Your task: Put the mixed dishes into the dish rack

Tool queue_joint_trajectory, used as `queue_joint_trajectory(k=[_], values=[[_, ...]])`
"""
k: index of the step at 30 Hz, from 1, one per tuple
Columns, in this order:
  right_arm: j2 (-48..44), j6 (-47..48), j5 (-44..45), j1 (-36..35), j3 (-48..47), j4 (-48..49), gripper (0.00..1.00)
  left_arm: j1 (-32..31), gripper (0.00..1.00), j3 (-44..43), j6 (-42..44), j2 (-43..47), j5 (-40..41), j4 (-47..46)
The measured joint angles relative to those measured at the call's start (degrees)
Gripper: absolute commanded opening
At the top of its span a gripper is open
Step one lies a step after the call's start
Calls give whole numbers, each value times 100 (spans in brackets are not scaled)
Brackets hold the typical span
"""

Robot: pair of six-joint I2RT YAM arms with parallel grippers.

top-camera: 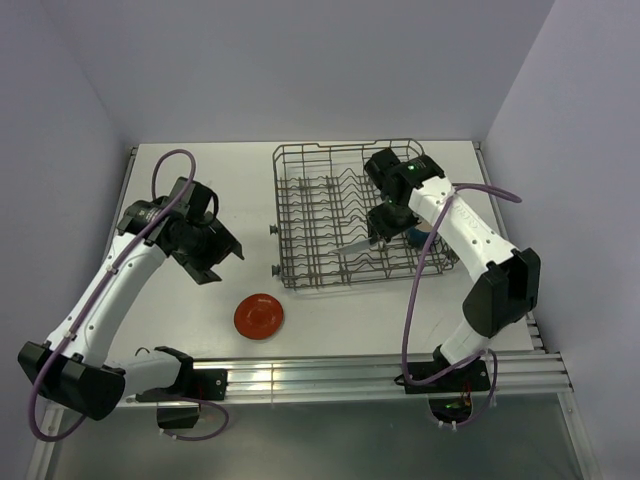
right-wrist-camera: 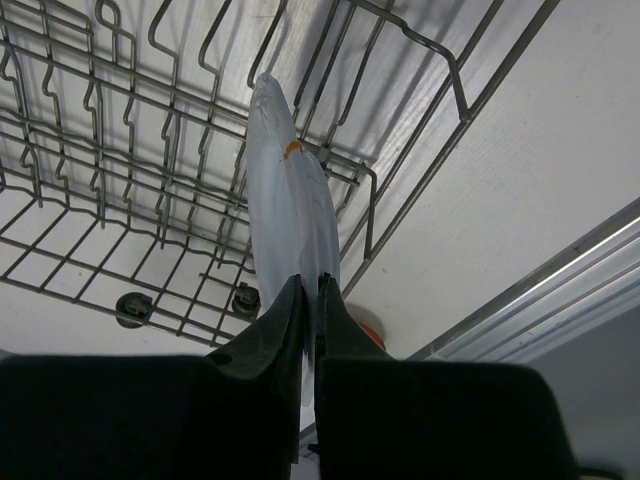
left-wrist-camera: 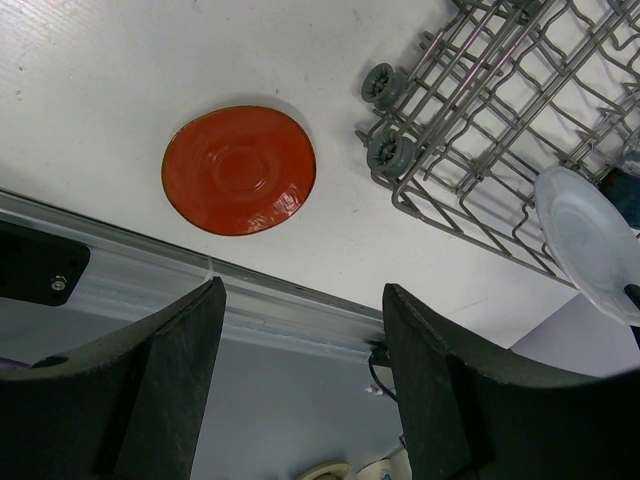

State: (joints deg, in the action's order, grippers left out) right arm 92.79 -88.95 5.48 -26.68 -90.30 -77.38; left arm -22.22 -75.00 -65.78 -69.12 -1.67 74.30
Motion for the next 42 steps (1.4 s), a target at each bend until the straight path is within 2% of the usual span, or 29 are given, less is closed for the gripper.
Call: queue_joint_trajectory(k=[17, 40, 42], values=[[533, 42, -190, 549, -83, -22, 0, 0, 70, -2, 304, -232, -103, -76], [1034, 188, -378, 811, -431, -245, 0, 0, 70, -2, 380, -503, -199, -170], [1132, 243, -402, 837, -544, -304, 8, 0, 70, -2, 380, -503, -199, -175]])
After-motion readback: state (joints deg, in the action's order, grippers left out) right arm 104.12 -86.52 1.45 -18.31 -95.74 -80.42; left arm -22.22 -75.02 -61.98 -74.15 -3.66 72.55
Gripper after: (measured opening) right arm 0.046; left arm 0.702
